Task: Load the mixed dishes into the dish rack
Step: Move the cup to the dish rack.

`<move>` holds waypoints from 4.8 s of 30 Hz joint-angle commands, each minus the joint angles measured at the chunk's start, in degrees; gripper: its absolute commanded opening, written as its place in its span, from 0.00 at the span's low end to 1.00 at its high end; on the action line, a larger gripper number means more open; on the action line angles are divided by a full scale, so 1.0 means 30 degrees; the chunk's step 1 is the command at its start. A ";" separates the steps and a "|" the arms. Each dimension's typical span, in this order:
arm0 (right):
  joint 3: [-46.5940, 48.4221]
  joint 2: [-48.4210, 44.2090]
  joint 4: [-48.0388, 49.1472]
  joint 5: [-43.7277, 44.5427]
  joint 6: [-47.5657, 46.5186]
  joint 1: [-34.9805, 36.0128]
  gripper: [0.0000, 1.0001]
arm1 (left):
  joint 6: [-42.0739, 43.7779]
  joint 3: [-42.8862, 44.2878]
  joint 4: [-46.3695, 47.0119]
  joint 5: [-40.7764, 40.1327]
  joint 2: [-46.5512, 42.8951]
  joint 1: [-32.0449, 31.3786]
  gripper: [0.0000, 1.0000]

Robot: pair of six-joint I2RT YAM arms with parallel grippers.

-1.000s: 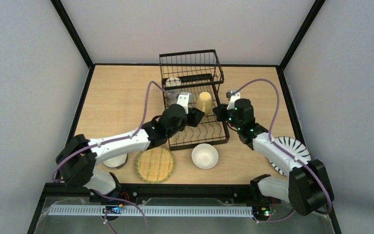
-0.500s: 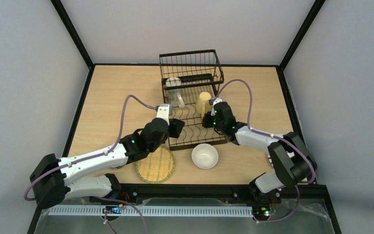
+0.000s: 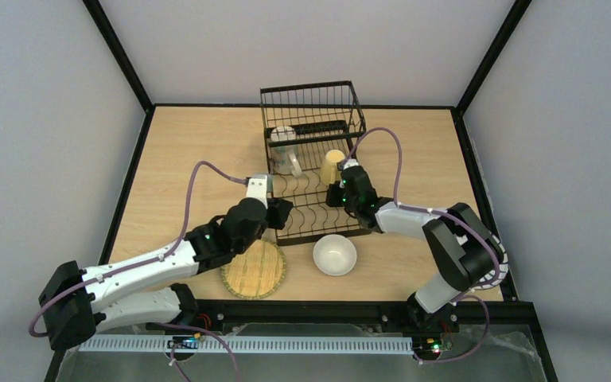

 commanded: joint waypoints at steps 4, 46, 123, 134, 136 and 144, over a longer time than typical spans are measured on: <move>0.0778 0.0531 0.0807 0.1695 -0.0194 0.0115 0.00 | 0.0202 -0.0387 -0.0366 -0.0584 -0.0431 -0.0117 0.84; 0.2050 -0.0073 -0.0321 0.3012 -0.1817 0.0114 0.00 | 0.0239 -0.0090 0.0155 -0.0208 0.1121 -0.0117 0.83; 0.5106 0.5913 0.5241 0.6490 -0.3864 0.0081 0.82 | 0.1487 -0.0811 -0.0801 -0.0088 -0.2426 -0.0293 0.99; 0.6471 0.7113 0.5074 0.6180 -0.3731 0.0075 0.89 | 0.1764 -0.0763 -0.0852 0.0057 -0.2848 -0.0293 0.99; 0.6746 0.7306 0.4977 0.6226 -0.3704 0.0080 0.90 | 0.1926 -0.0688 -0.0897 0.0144 -0.2859 -0.0293 0.99; 0.7496 0.7797 0.4344 0.6237 -0.3357 -0.0111 0.91 | 0.2369 -0.0625 -0.0850 0.0325 -0.2863 -0.0293 0.99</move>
